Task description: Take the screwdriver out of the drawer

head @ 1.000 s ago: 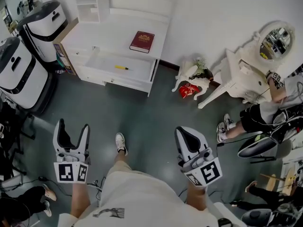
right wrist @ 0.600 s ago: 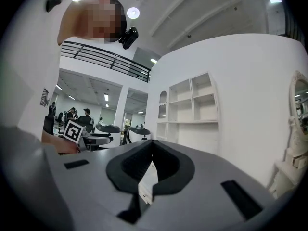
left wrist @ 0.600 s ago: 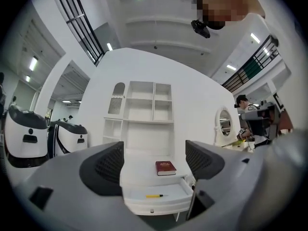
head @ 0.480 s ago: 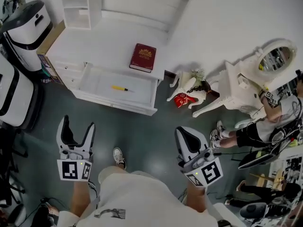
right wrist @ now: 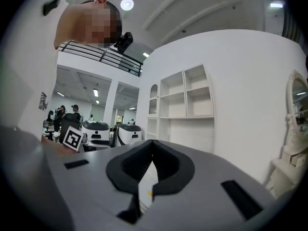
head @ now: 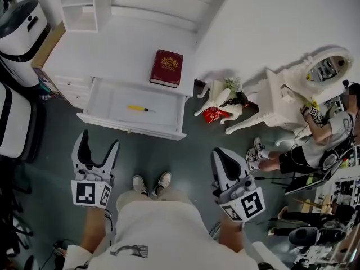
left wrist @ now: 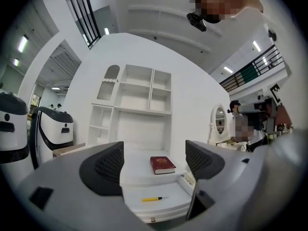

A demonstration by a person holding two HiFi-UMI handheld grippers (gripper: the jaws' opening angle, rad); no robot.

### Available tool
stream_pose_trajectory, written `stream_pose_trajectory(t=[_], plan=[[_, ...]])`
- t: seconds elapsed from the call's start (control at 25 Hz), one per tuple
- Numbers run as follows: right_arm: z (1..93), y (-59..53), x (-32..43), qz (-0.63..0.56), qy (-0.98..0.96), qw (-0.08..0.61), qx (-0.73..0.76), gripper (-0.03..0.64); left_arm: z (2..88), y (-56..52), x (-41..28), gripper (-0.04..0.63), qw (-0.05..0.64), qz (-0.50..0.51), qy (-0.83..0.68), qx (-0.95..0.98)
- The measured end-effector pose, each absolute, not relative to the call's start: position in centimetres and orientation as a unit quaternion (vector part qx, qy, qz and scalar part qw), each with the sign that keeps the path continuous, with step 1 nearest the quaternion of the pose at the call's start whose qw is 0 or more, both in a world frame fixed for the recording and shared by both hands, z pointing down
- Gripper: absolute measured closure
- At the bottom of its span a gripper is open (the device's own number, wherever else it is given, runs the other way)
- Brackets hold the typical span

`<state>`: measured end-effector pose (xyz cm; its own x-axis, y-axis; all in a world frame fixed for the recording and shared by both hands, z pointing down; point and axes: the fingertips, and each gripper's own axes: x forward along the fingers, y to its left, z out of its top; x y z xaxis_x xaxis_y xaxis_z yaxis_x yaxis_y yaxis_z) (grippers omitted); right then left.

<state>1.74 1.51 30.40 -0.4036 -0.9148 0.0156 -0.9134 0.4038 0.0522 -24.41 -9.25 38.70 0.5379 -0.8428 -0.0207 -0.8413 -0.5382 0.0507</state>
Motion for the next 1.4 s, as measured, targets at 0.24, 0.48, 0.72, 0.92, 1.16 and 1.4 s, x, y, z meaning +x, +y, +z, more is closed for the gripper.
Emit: stream_pose_trajectory(t=[0.24,0.48,0.72,0.92,1.16,1.4], plan=[[30.9,-1.8,4.5,-0.013,-0.833,0.009,0.553,0.607,40.0,-12.6,-21.3,0.213,0.012,0.007,-0.461,0.887],[31.2,-7.0,7.2,-0.019,-0.845,-0.014,0.534,0.607,45.4,-16.7,-16.5,0.213,0.026,0.083,-0.426,0.901],[31.5,-11.7,8.9,-0.02,-0.858,-0.019,0.513,0.607,53.1,-21.7,-11.9,0.215,0.036,0.179,-0.393,0.901],[33.4,-14.0,10.9,0.002,-0.858,-0.01,0.513,0.607,59.0,-25.6,-10.3,0.215,0.029,0.274,-0.355,0.894],[35.7,-15.8,12.5,0.032,-0.859,0.005,0.511,0.607,66.5,-27.3,-8.5,0.216,0.01,0.4,-0.277,0.874],[38.0,-16.7,13.8,0.059,-0.859,0.018,0.508,0.607,71.2,-28.8,-7.8,0.238,0.039,0.446,-0.251,0.858]])
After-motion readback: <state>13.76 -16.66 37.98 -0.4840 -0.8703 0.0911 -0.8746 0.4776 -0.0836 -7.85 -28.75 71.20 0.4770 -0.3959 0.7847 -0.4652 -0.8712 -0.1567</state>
